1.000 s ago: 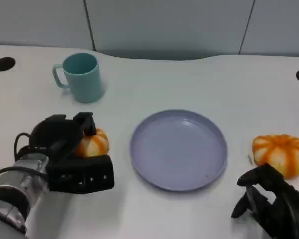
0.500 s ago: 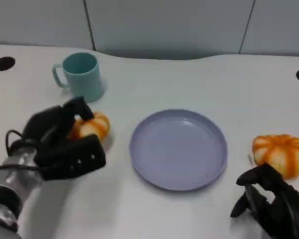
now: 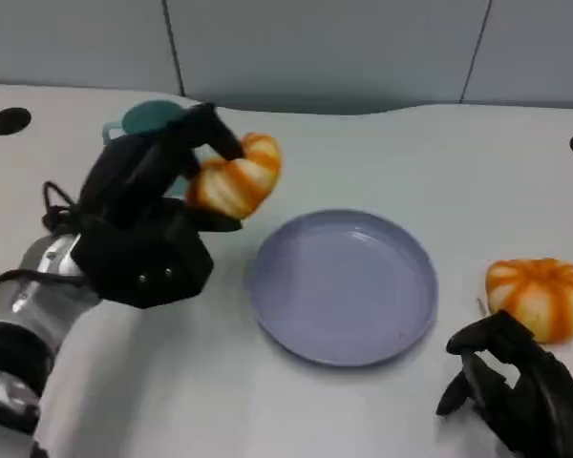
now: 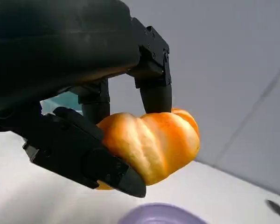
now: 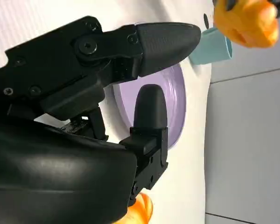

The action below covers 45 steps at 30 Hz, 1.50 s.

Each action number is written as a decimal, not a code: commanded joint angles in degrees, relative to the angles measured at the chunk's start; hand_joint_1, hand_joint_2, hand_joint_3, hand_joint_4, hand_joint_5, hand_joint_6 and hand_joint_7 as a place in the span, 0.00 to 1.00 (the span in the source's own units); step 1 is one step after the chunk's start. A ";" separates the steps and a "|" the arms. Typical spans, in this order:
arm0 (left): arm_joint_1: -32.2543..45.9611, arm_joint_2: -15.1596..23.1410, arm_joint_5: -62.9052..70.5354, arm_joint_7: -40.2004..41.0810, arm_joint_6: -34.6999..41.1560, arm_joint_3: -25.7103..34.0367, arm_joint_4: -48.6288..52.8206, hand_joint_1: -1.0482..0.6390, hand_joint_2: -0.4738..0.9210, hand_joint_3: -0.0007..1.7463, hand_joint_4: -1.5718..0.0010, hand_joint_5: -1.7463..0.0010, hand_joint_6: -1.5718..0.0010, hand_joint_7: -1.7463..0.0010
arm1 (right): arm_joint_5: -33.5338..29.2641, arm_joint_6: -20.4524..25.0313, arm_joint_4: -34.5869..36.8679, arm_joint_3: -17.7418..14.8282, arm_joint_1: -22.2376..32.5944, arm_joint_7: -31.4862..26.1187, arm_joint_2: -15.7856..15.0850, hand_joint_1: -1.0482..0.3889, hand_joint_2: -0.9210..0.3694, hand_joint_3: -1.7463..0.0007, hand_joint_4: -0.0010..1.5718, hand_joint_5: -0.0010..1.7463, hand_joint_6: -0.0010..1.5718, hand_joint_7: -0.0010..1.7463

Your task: Grasp the bread from the table and place it into the plate.

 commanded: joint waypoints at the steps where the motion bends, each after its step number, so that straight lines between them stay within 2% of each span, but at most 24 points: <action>1: -0.72 -1.77 0.26 -2.60 -1.88 -1.20 -2.54 0.59 0.92 0.06 0.39 0.00 0.56 0.00 | -0.11 -0.36 0.80 -0.38 -0.63 -0.02 -0.61 0.50 0.02 0.82 0.38 1.00 0.23 1.00; 9: -5.94 -8.21 2.45 -5.90 2.59 -4.61 0.93 0.57 0.91 0.07 0.38 0.00 0.55 0.00 | -0.56 0.45 0.78 -0.21 -0.95 -0.30 -0.66 0.50 0.01 0.84 0.38 1.00 0.22 1.00; 14: -8.14 -10.69 4.08 -6.86 4.69 -6.81 5.61 0.56 0.92 0.08 0.38 0.00 0.55 0.00 | -0.03 0.17 0.82 -0.12 -0.87 0.01 -0.31 0.51 0.00 0.85 0.39 1.00 0.21 1.00; 18: -9.32 -11.42 5.83 -7.34 5.66 -8.55 8.18 0.56 0.92 0.08 0.40 0.00 0.57 0.00 | 0.36 -0.29 1.21 -0.01 -0.87 0.50 -0.24 0.51 0.00 0.85 0.40 1.00 0.22 1.00; 21: -10.65 -11.44 8.81 -7.71 6.85 -11.15 10.26 0.51 0.92 0.08 0.46 0.00 0.62 0.00 | 1.22 0.29 1.13 0.08 -0.74 1.18 -0.08 0.50 0.00 0.85 0.38 1.00 0.22 1.00; 26: -12.01 -11.20 10.43 -9.17 7.38 -12.95 11.37 0.50 0.92 0.08 0.47 0.00 0.63 0.00 | 1.04 -0.21 1.46 0.17 -0.82 1.35 -0.10 0.50 0.00 0.85 0.37 1.00 0.22 1.00; 27: -12.76 -10.95 11.54 -10.44 7.69 -14.04 11.69 0.41 0.94 0.05 0.66 0.26 0.69 0.35 | 0.68 -0.65 1.69 0.32 -0.89 1.30 -0.16 0.49 0.00 0.85 0.38 1.00 0.22 1.00; 28: -13.27 -10.77 12.27 -11.32 7.91 -14.78 11.91 0.38 0.95 0.02 0.71 0.39 0.67 0.55 | 0.43 -0.97 1.86 0.43 -0.93 1.26 -0.21 0.49 0.00 0.86 0.38 1.00 0.23 1.00; 29: -13.76 -10.59 13.11 -11.49 7.91 -15.58 11.97 0.36 0.96 0.01 0.73 0.46 0.65 0.67 | 0.37 -1.25 2.00 0.52 -0.95 1.37 -0.25 0.48 0.00 0.86 0.39 1.00 0.23 1.00; 30: -14.04 -10.43 13.76 -11.05 7.70 -16.13 11.91 0.31 0.97 0.01 0.82 0.58 0.70 0.81 | 0.43 -1.40 2.15 0.56 -1.01 1.59 -0.35 0.48 0.00 0.86 0.39 1.00 0.23 1.00; 31: -14.34 -10.32 14.28 -10.78 7.58 -16.60 11.90 0.29 0.97 0.00 0.86 0.63 0.73 0.87 | 0.54 -1.44 2.24 0.56 -1.07 1.77 -0.40 0.48 0.00 0.86 0.39 1.00 0.23 1.00; 33: -14.72 -10.21 14.90 -10.30 7.41 -17.17 11.87 0.25 0.98 0.00 0.94 0.70 0.78 0.94 | 0.62 -1.15 2.20 0.55 -1.12 1.86 -0.43 0.48 0.00 0.85 0.39 1.00 0.23 1.00; 35: -14.86 -10.22 14.75 -10.33 7.05 -17.13 11.91 0.23 0.98 0.00 0.98 0.72 0.81 0.97 | 0.81 -1.20 2.36 0.46 -1.22 2.11 -0.44 0.48 0.00 0.85 0.39 1.00 0.23 1.00; 36: -14.92 -10.22 14.58 -10.48 6.76 -17.04 11.94 0.21 0.99 0.00 0.99 0.79 0.83 0.98 | 1.03 -1.29 2.52 0.35 -1.31 2.36 -0.41 0.48 0.00 0.85 0.39 1.00 0.23 1.00; 39: -15.14 -10.26 14.16 -10.96 6.48 -16.77 11.96 0.17 1.00 0.01 1.00 0.89 0.88 0.99 | 1.08 -0.95 2.36 0.24 -1.34 2.49 -0.46 0.48 0.00 0.86 0.39 1.00 0.23 1.00; 45: -15.32 -10.15 13.57 -11.48 6.81 -16.20 11.82 0.14 1.00 0.04 1.00 1.00 0.94 1.00 | -0.29 -1.93 2.96 0.24 -1.71 2.41 -1.26 0.49 0.00 0.85 0.39 1.00 0.22 1.00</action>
